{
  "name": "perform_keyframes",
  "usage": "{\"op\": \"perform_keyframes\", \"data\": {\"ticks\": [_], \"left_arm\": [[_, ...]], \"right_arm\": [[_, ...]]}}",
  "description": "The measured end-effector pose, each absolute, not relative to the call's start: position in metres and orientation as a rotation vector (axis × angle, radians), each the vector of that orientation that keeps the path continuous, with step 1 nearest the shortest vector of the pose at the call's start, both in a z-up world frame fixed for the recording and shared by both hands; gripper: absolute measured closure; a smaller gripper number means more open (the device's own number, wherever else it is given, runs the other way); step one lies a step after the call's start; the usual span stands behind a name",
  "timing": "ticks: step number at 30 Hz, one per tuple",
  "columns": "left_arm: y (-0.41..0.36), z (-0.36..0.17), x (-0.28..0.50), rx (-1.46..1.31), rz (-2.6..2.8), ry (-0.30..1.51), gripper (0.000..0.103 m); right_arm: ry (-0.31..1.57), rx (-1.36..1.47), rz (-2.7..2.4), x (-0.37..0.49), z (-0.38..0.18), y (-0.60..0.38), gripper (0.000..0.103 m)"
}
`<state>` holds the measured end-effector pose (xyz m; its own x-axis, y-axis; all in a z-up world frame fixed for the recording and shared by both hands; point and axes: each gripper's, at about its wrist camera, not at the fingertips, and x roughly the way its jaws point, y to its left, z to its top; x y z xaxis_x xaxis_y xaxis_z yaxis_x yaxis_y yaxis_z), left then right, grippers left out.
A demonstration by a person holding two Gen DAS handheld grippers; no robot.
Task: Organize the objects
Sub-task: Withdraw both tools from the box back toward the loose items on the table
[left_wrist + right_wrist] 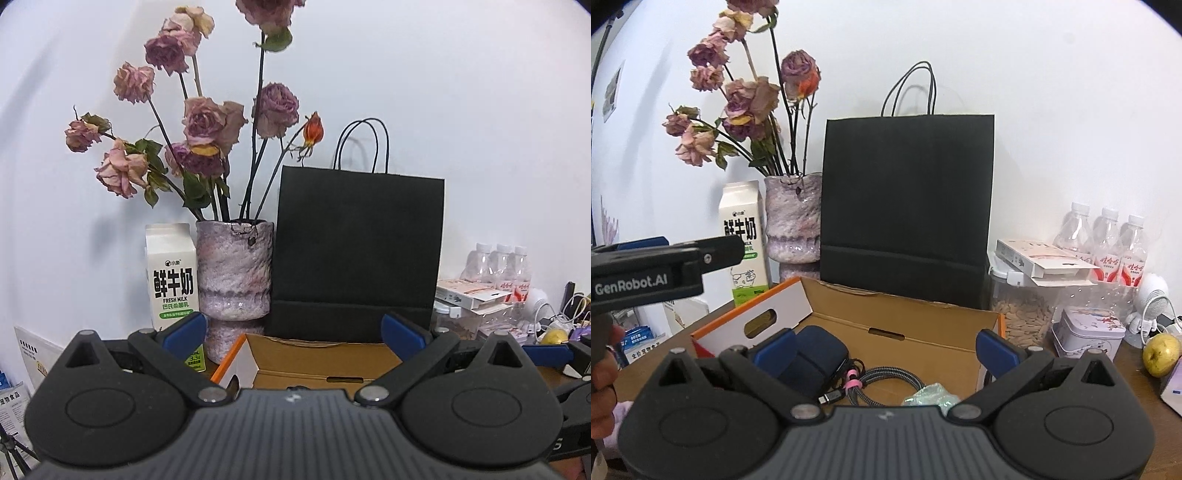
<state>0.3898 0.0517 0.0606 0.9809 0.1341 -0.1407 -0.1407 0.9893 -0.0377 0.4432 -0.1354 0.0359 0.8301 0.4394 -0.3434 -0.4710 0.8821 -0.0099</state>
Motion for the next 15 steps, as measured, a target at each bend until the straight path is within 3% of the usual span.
{"op": "perform_keyframes", "data": {"ticks": [15], "left_arm": [[0.05, 0.064, 0.343, -0.043, 0.125, 0.135, 0.0]], "right_arm": [[0.324, -0.086, 0.483, 0.395, 0.042, -0.164, 0.0]]}}
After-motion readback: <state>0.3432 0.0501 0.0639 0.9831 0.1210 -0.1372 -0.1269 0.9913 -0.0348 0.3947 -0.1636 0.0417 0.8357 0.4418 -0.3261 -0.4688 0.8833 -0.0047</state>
